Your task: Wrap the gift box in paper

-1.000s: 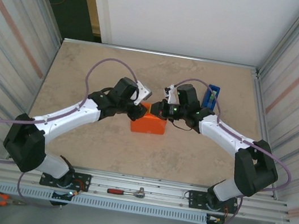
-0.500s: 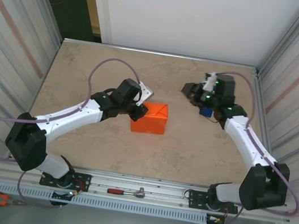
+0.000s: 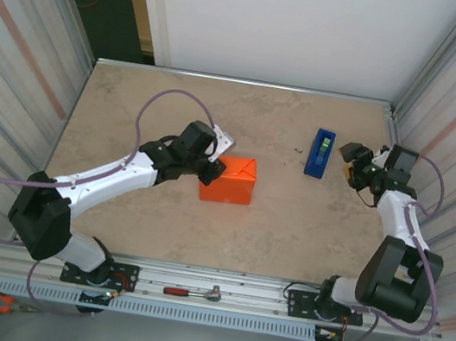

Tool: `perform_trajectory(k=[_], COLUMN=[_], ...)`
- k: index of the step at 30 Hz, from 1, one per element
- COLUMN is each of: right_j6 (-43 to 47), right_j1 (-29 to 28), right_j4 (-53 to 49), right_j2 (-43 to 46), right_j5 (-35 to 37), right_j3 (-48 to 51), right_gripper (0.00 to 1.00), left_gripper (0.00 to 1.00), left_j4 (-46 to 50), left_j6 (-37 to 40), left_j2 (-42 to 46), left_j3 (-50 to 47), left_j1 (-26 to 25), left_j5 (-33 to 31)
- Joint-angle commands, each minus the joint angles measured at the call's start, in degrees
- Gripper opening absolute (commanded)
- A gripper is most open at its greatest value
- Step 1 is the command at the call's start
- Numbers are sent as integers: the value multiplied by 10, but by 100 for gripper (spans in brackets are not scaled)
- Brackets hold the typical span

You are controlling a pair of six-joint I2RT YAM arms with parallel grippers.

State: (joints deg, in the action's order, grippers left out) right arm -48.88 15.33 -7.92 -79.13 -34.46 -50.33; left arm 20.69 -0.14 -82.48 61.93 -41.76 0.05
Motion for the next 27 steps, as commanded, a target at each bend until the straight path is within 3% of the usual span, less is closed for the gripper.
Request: perform_trajectory(k=[1, 20, 27], right_j6=[19, 29, 31], right_j1=[5, -30, -38], right_j4=[24, 79, 80], right_j2=[-38, -202, -228], right_j5=[-25, -62, -61], right_j3=[3, -65, -79], right_gripper=[63, 38, 35], left_gripper=[25, 24, 23], left_j4=[61, 60, 60], left_j6=[8, 8, 8], left_j2=[-31, -38, -40], left_j3=[-16, -19, -19], left_j1=[-14, -17, -17], left_j5=[9, 9, 9])
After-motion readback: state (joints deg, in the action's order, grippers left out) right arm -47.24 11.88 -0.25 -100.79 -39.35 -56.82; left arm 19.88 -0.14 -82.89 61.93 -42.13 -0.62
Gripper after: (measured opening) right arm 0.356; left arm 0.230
